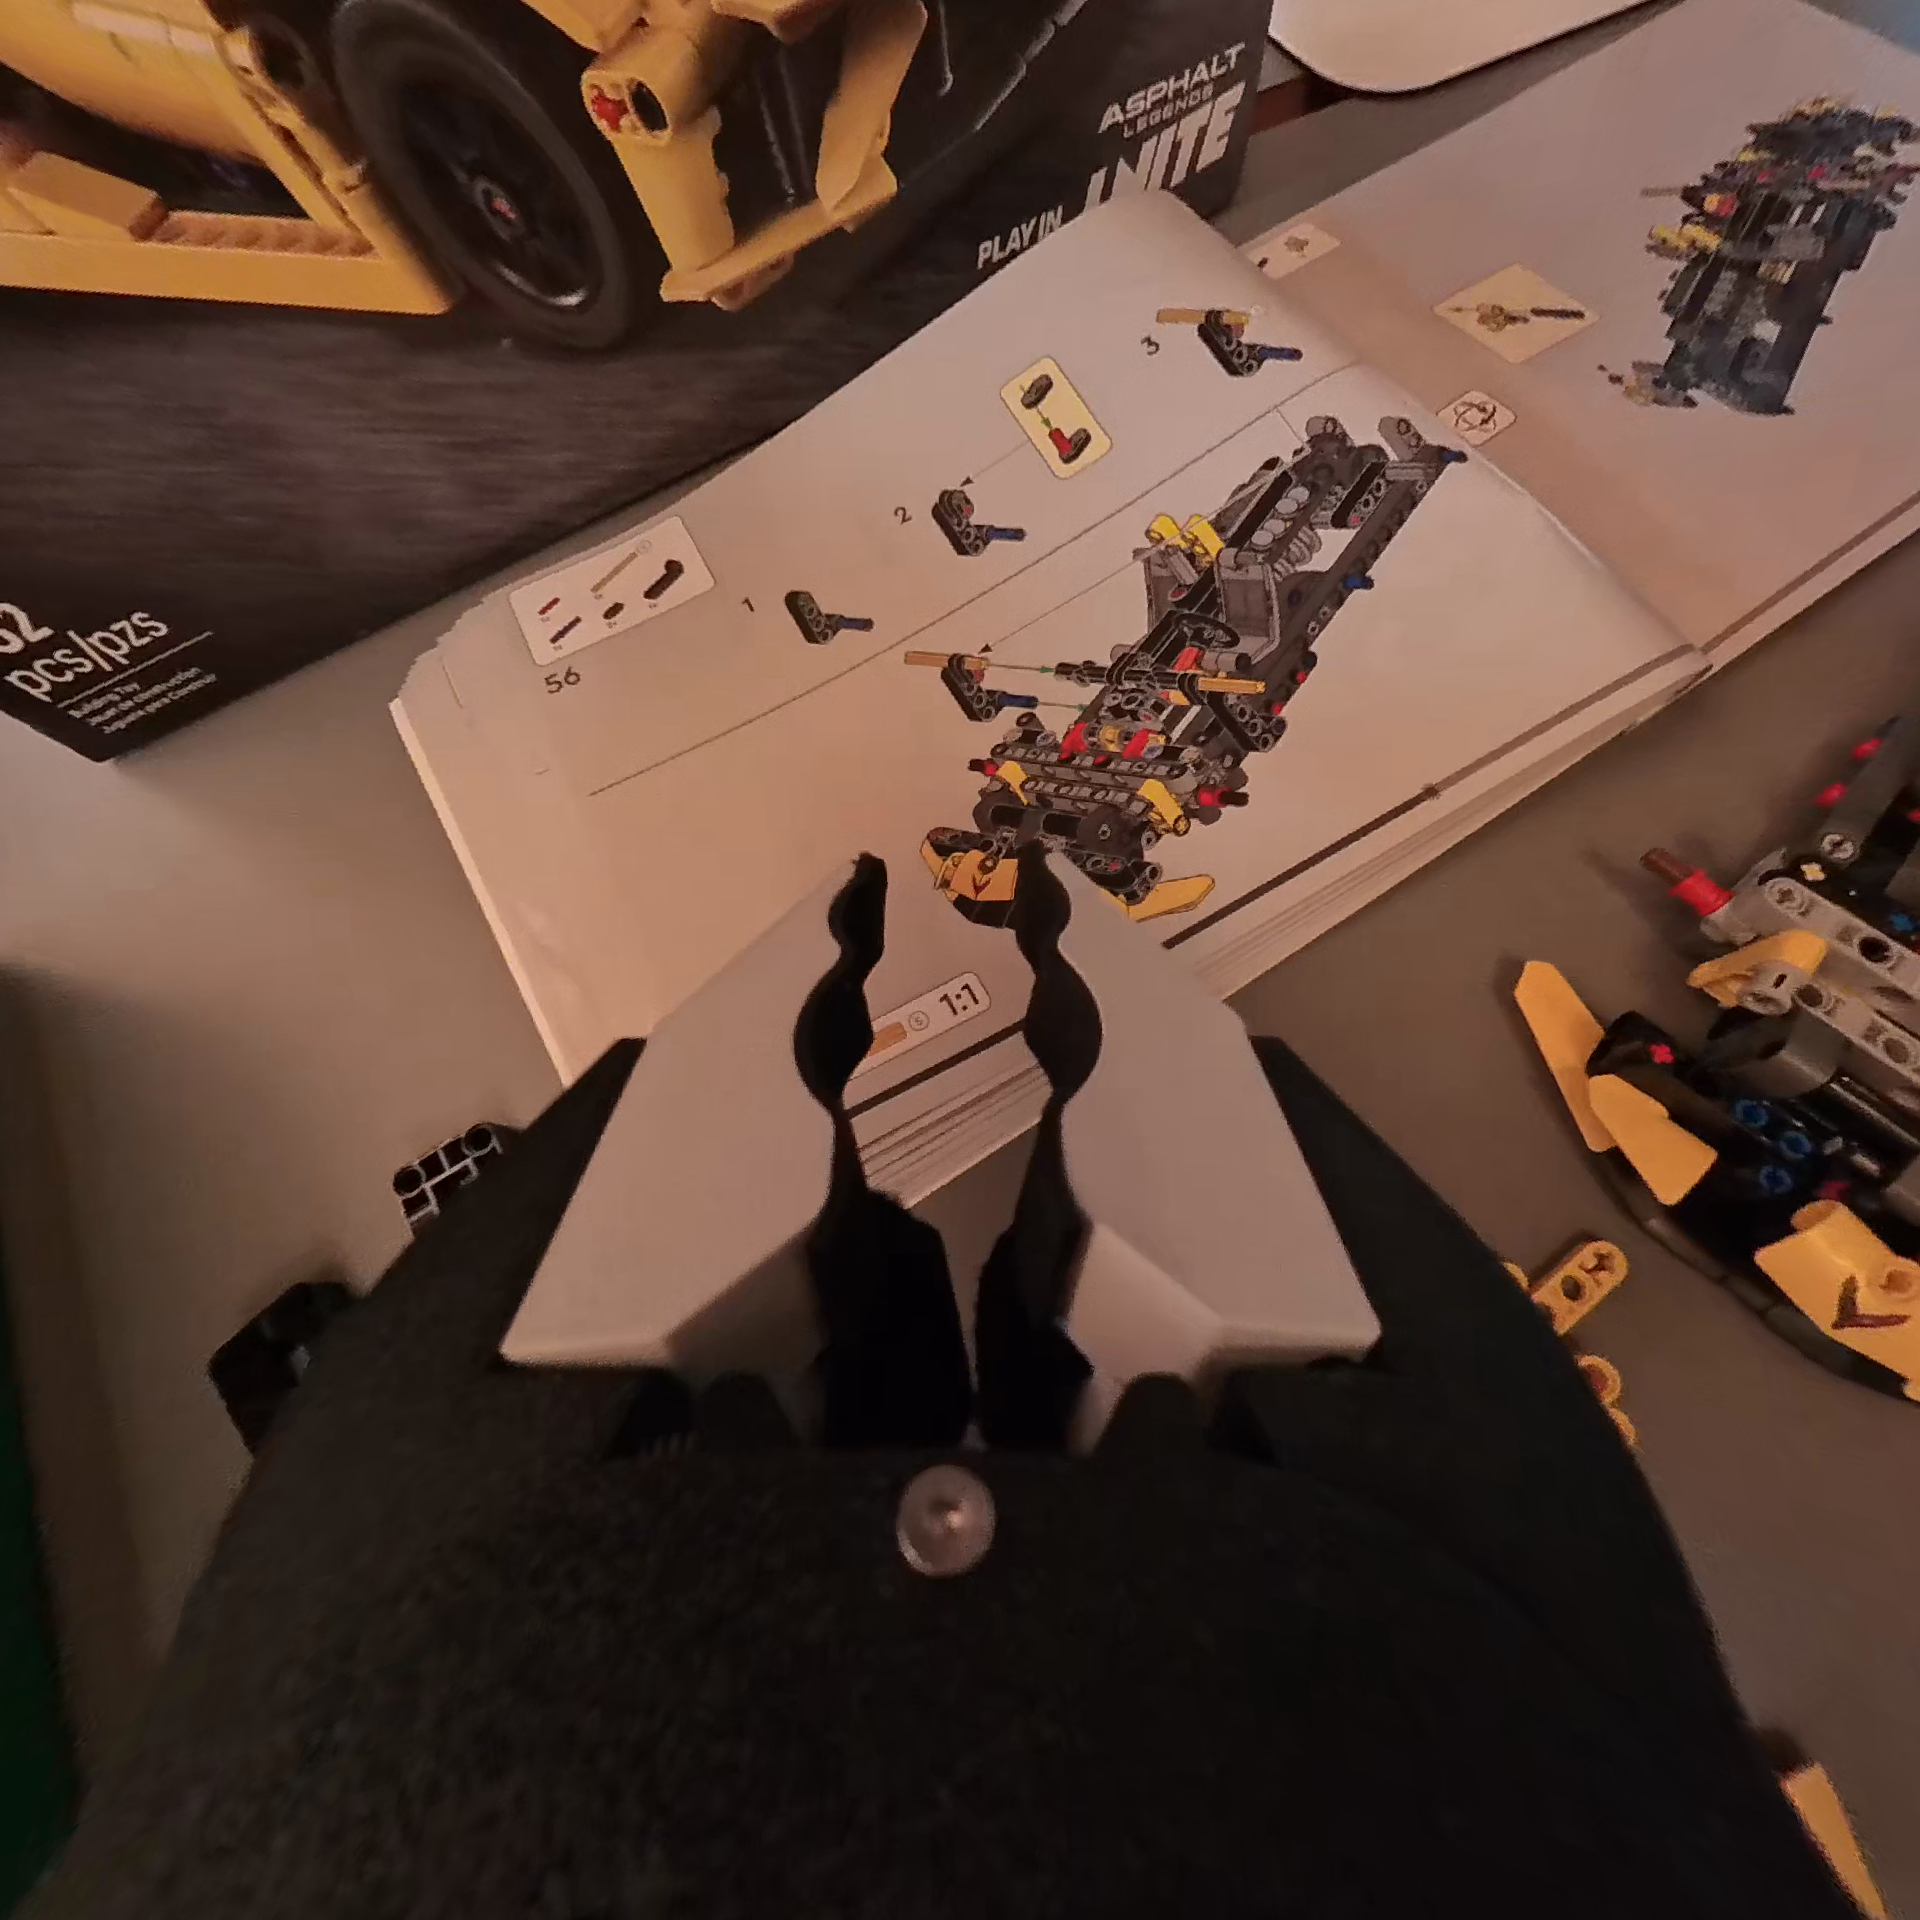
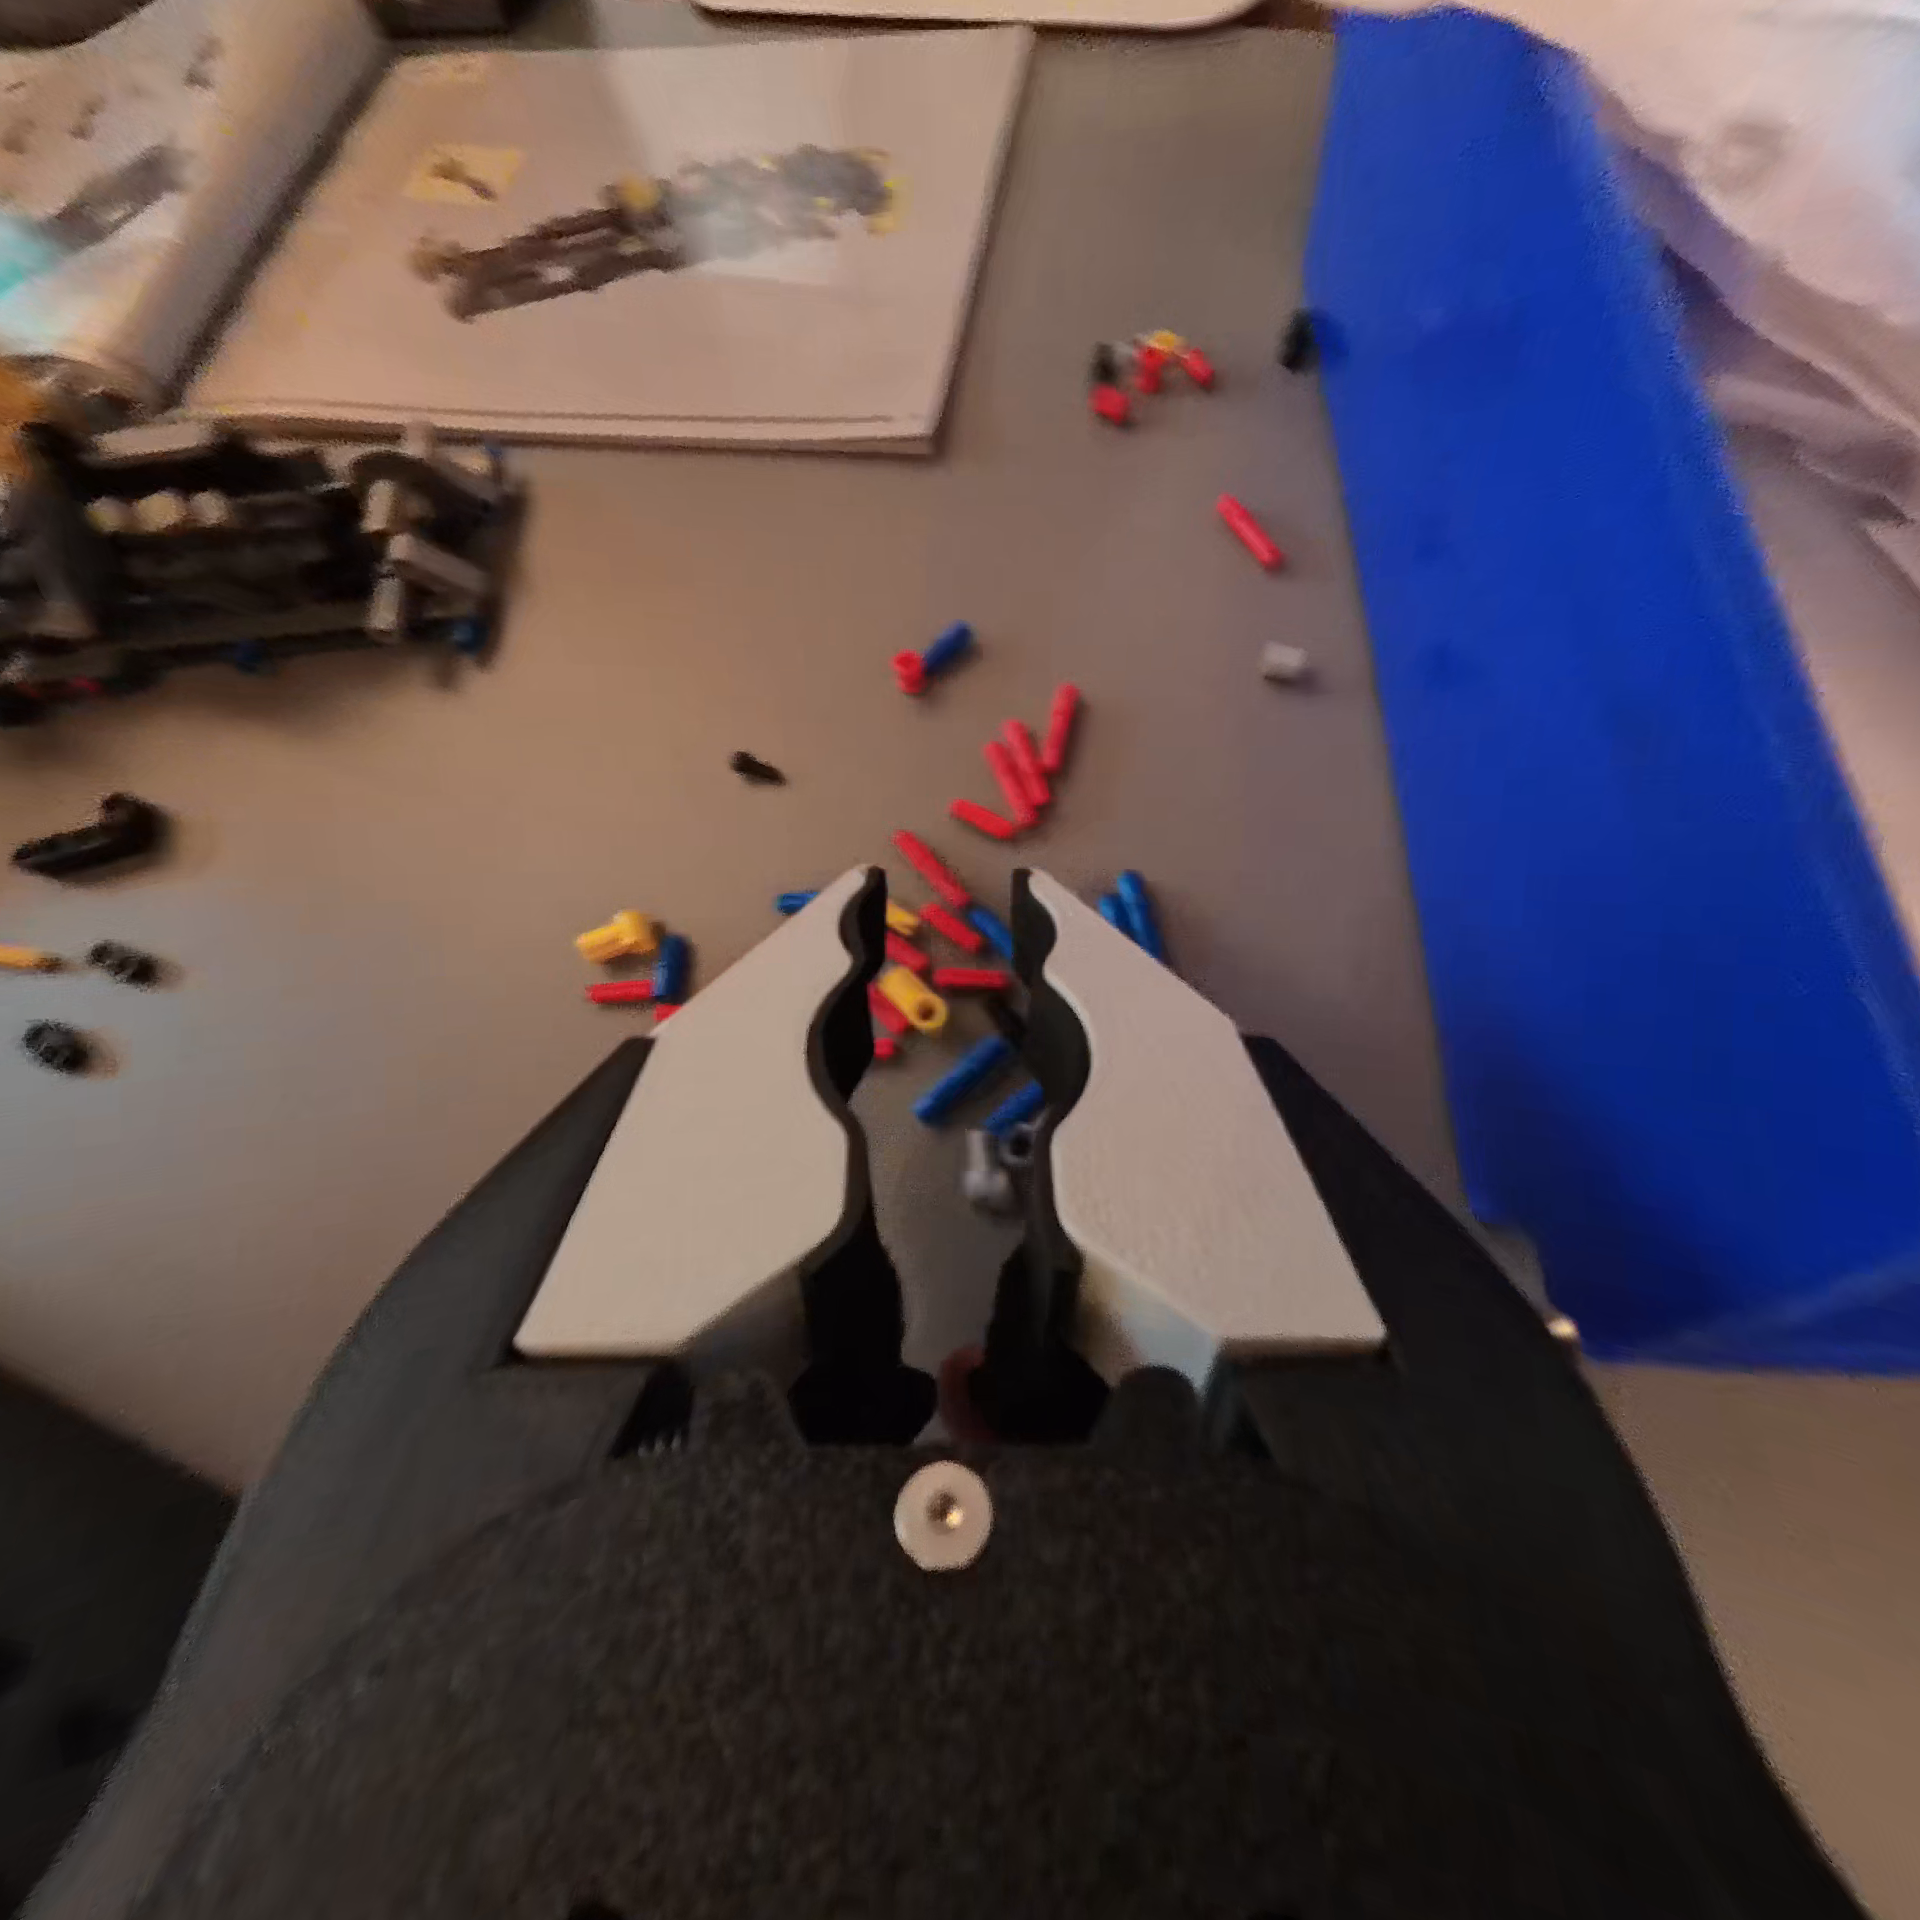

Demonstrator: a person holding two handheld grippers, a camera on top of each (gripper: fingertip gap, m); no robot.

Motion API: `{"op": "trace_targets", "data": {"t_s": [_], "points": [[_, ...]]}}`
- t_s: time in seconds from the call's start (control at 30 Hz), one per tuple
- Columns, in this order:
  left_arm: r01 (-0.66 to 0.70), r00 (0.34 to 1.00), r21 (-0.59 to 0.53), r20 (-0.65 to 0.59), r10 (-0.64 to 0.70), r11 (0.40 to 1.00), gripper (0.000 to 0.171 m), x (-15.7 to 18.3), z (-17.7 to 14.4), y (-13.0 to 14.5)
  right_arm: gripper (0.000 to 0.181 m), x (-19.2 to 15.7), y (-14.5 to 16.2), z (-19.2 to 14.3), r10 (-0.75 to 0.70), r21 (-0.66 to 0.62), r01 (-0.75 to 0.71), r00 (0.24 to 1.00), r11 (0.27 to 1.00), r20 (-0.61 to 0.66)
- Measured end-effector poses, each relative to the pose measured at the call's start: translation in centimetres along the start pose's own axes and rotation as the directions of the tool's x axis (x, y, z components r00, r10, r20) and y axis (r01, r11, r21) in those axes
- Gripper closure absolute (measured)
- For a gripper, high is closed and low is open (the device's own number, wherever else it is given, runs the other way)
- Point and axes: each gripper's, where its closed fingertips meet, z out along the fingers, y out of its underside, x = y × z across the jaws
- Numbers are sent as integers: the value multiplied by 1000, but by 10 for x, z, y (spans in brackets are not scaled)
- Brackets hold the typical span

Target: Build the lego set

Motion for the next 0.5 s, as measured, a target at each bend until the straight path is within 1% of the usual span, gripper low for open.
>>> {"op": "trace_targets", "data": {"t_s": [0.07,0.13,0.2,0.33,0.43,0.5], "points": [[1,1000,-6,0,-1,1000,149,0,1,1,162,-17,2,5,-103,-41,105,994,994,38],[-10,1000,-10,6,10,1000,149,0,1,2,162,-30,8,12,-157,-76,162,986,984,65],[-18,1000,-9,6,19,1000,149,1,1,1,161,-37,10,19,-147,-91,152,987,984,67],[-19,1000,-11,9,20,1000,149,0,1,2,161,-34,16,26,-142,-122,146,989,982,44],[-14,1000,-7,9,14,1000,149,-1,0,1,161,-34,15,25,-149,-114,153,988,982,43],[-16,1000,-8,10,16,1000,149,-1,0,1,161,-25,6,18,-163,-79,162,987,984,-6]]}}
